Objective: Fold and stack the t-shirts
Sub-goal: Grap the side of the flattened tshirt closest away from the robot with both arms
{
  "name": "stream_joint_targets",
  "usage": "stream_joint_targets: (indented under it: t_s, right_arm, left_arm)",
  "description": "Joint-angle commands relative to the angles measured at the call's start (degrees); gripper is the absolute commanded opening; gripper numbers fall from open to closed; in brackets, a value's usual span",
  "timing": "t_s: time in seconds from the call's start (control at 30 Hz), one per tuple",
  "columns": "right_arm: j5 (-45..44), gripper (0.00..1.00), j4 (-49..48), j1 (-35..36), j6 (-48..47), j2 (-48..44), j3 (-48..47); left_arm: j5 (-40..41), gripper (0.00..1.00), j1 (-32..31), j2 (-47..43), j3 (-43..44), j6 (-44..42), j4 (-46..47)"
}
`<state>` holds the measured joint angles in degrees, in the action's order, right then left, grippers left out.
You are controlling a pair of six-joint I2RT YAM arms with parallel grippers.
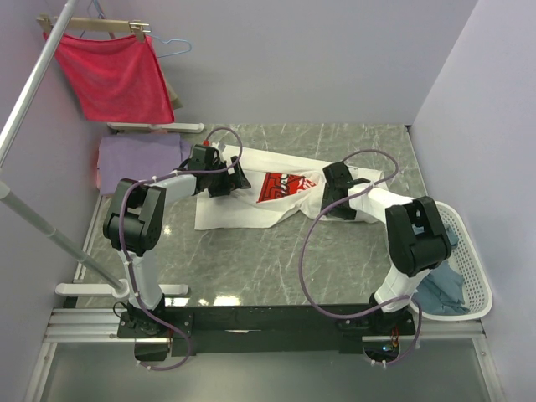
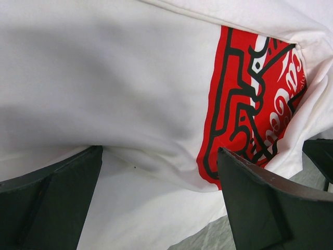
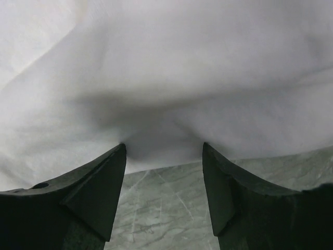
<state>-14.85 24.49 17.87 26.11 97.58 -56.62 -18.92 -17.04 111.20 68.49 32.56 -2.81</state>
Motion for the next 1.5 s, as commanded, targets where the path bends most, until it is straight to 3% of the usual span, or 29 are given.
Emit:
stream_joint_targets:
  t_s: [0.0,0.1,0.2,0.23,0.33,0.67,0.77,0.83,0.9,1.1,1.47]
  right_arm:
    - [-2.11,0.66,-0.23,0.06,0.61,2.35,-2.09]
    - [-2.38,0.52,0.73,-0.03,0.79,2.88,-2.79]
    - [-2.11,0.27,1.09,-0.03,0.61,3.14,-3.15]
    - [-1.94,0.12,0.82,0.06,0.52,2.97,-3.06]
    - [-1.76,0.0,0.82,-0.03,0.17,2.62,-3.23]
    - [-0.62,0.0,3.72,-0.11,-1.06,-4.5,-6.31]
    - [1.84,0.25,3.81,-0.03,-1.15,-5.47,-6.66]
    - [3.77,0.48,3.64,0.59,-1.06,-5.82,-6.49]
    - [4.39,0.6,3.11,2.07,-1.32,-6.52,-5.88]
    - [4.22,0.68,2.31,8.75,-4.13,-6.53,-5.43]
    - [-4.91,0.69,3.19,15.0,-5.63,-2.75,-4.46]
  left_arm:
    - [3.36,1.0,-0.19,1.39,-1.6,-1.44,-5.19]
    - [3.36,1.0,-0.19,1.65,-1.6,-1.44,-5.28]
    - [2.92,0.99,-0.19,2.09,-1.52,-1.44,-5.1]
    - [2.92,0.99,-0.19,2.27,-1.43,-1.44,-5.19]
    - [2.75,0.99,-0.19,2.62,-1.25,-1.53,-5.19]
    - [2.48,0.99,-0.19,2.45,-1.43,-1.44,-4.49]
    - [2.57,1.0,-0.19,2.27,-1.52,-1.27,-4.49]
    - [2.57,0.99,-0.19,2.18,-1.6,-1.35,-4.49]
    - [2.48,0.99,-0.19,2.18,-1.69,-1.35,-4.49]
    - [2.39,1.0,-0.19,1.66,-2.13,-1.18,-4.13]
    - [2.74,0.99,-0.19,0.42,-3.71,-1.09,-3.43]
